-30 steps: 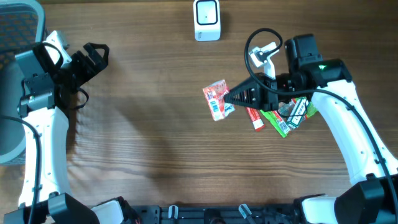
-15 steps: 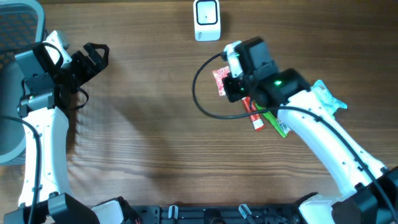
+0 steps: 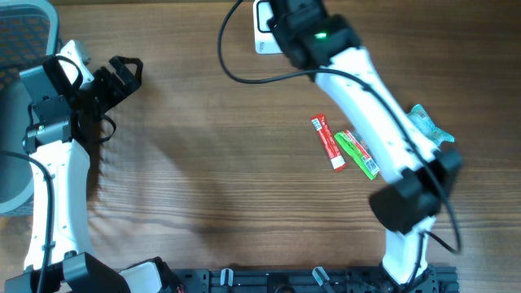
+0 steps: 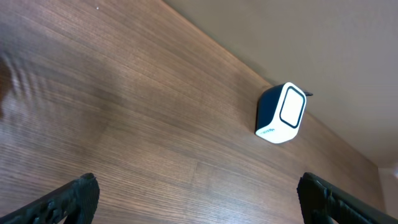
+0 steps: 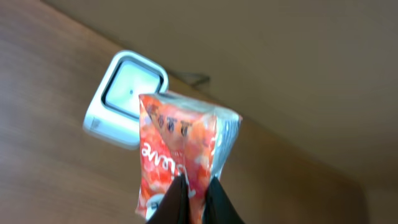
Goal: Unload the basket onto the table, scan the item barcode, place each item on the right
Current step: 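Hold the red snack box up to the white scanner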
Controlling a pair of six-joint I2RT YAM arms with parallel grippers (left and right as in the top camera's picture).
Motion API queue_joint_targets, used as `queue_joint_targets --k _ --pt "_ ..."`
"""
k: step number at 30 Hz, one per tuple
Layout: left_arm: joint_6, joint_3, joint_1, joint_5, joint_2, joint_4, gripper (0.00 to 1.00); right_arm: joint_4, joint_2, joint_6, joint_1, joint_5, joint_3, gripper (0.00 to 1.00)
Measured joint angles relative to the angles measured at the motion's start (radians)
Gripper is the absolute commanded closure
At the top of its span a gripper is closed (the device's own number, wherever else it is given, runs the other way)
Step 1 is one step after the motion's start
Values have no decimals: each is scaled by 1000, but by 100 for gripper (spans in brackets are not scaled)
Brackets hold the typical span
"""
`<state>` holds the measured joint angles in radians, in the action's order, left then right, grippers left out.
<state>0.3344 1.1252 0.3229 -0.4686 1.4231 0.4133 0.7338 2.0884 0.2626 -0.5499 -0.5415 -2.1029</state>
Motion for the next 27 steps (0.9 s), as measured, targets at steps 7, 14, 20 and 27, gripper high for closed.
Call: queue_joint_targets --k 7,14,20,27 --pt "0 0 0 1 0 -2 0 -382 229 372 -8 -63 0 96" --pt "0 0 0 0 0 -1 0 -513 366 615 -8 -81 0 96" --pt "0 0 0 0 0 -1 0 -613 415 752 -8 -85 0 96" --pt "0 0 0 0 0 -1 0 -810 418 1015 -5 -217 -7 96"
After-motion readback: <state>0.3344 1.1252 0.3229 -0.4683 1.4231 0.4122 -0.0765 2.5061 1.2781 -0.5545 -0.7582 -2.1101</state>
